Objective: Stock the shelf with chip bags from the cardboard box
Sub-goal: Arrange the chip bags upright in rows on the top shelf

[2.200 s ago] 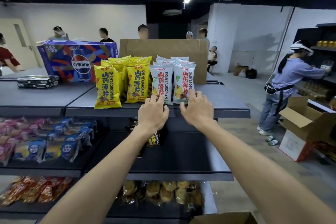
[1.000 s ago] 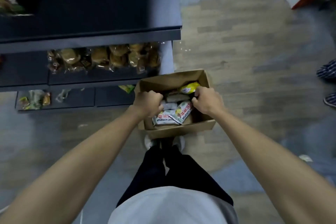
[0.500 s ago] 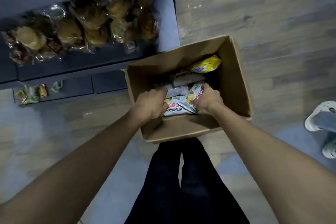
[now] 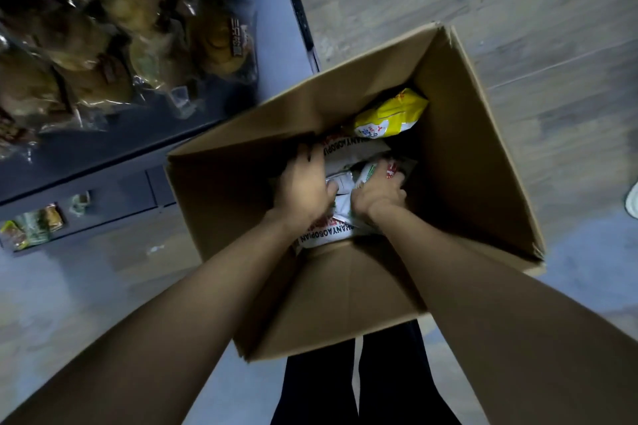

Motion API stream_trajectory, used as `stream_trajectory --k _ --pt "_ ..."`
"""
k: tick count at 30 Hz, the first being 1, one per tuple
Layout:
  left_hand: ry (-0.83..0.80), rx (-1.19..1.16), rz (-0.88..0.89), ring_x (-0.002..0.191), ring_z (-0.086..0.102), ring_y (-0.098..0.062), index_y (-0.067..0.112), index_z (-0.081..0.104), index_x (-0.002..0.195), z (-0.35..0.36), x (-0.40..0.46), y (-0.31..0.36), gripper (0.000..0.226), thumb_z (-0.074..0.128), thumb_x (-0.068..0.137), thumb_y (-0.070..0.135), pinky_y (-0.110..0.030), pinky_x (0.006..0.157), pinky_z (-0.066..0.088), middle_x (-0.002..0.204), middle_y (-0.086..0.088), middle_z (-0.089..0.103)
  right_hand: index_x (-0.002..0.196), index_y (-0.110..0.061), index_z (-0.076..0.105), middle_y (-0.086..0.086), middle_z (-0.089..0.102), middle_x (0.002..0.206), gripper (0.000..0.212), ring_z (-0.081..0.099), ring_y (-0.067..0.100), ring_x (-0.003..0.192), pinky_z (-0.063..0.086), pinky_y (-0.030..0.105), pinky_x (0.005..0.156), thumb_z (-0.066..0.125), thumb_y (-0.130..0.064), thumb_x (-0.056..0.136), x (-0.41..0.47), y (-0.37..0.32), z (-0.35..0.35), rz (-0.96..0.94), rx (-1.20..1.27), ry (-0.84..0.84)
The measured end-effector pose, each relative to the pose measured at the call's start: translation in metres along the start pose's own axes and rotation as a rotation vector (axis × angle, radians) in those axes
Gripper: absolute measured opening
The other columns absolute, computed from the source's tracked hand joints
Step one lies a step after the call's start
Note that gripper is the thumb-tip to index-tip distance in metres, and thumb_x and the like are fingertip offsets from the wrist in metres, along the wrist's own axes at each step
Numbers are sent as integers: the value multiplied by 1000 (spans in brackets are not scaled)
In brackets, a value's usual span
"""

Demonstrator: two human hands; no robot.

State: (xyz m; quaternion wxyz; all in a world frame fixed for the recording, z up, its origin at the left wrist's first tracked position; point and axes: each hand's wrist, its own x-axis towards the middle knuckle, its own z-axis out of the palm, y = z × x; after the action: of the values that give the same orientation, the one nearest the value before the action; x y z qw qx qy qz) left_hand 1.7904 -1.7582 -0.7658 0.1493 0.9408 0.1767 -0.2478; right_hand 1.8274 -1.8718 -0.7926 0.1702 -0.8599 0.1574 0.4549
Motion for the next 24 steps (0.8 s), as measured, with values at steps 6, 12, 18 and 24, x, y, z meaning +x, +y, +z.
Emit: stream_trajectory --k 6,12,18,24 --pt "-103 -112 -139 119 51 -37 13 36 141 18 35 5 57 53 94 38 -41 89 45 138 -16 43 153 -25 5 18 13 151 80 30 43 133 37 42 103 59 -30 94 18 -1 14 29 16 8" --pt "-249 -149 -131 141 28 -32 15 12 153 28 50 -9 84 61 90 40 -41 110 31 156 -12 23 154 -26 7 16 18 152 74 33 41 132 39 46 103 55 -26 97 35 3 2 60 -3 0" --pt "-127 -67 -157 108 58 -33 15 30 138 8 26 8 91 77 70 53 -37 79 45 122 -12 57 153 -23 15 15 38 145 82 43 36 133 41 39 104 66 -17 89 25 8 -28 -12 -61 -49" --pt "-37 108 -212 95 66 -28 19 45 116 -3 -30 6 60 70 74 55 -30 66 42 107 -5 66 146 -27 21 14 33 144 81 44 41 129 43 46 99 71 -11 85 -1 11 -37 -86 -130 -13"
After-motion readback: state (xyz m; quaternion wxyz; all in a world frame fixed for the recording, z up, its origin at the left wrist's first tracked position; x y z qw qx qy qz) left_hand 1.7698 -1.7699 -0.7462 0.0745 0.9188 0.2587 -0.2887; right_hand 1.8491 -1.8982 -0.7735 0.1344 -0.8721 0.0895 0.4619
